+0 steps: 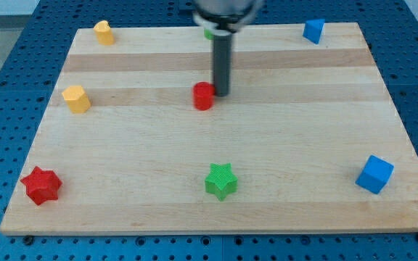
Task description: Point your arm at the green star
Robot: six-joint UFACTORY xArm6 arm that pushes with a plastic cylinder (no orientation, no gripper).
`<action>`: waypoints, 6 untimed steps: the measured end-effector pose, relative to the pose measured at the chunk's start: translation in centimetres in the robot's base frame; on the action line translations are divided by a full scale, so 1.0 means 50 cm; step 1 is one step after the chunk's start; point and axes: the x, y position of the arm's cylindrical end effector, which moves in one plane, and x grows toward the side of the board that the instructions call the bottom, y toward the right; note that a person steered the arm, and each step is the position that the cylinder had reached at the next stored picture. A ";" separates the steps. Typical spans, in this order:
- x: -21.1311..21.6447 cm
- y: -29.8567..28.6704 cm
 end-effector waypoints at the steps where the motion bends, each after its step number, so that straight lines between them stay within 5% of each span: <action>1: -0.008 0.035; 2: -0.012 0.210; 3: 0.116 0.276; 4: 0.257 0.276; 6: 0.364 0.232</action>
